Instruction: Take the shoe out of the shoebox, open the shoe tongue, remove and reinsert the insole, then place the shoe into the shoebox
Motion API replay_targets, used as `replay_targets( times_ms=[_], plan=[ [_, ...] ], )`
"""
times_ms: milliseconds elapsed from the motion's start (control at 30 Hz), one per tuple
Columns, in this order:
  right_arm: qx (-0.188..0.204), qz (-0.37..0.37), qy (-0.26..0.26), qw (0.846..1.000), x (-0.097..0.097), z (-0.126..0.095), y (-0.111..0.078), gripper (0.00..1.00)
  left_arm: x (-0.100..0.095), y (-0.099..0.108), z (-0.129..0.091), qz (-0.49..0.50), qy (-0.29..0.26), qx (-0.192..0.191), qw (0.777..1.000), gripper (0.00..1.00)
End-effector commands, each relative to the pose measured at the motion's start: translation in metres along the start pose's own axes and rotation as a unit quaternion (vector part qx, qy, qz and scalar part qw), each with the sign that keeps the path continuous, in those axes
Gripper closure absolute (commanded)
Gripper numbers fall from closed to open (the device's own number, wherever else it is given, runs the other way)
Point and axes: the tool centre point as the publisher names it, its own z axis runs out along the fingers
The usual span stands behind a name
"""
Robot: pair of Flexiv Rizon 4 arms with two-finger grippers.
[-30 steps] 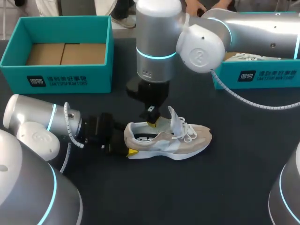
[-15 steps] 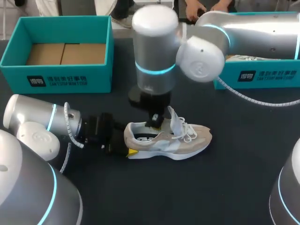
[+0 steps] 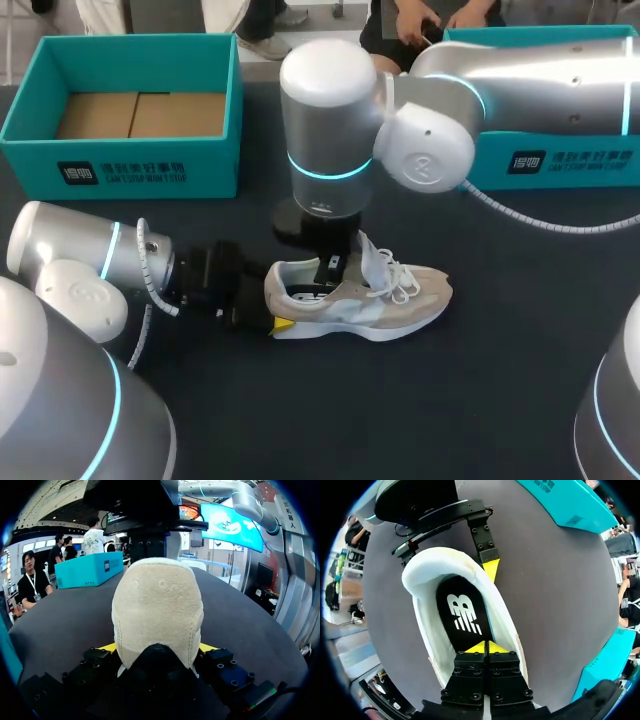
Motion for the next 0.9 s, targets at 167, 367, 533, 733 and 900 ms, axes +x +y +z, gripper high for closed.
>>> replay_targets(
  times_ms=[167,367,533,733,900],
  plan=[
    [0.001,-0.021,0.012,1.0,-0.004,0.017,0.007,0.93,0.001,0.002,0.002,0.0,-0.001,0.0,1.0,1.0],
    [-0.001,-0.023,0.016,1.0,-0.003,0.024,0.006,0.68,0.001,0.002,0.002,0.0,-0.001,0.0,1.0,1.0],
    [0.0,-0.022,0.024,0.999,-0.002,0.035,0.007,0.65,0.001,0.002,0.002,0.0,-0.001,0.0,1.0,1.0],
    [-0.008,-0.019,0.042,0.999,0.008,0.05,0.01,0.78,0.001,0.002,0.002,0.0,-0.001,0.0,1.0,1.0],
    [-0.009,-0.002,0.05,0.999,0.02,0.053,0.006,1.0,0.001,0.002,0.002,0.0,-0.001,0.0,1.0,1.0]
  ],
)
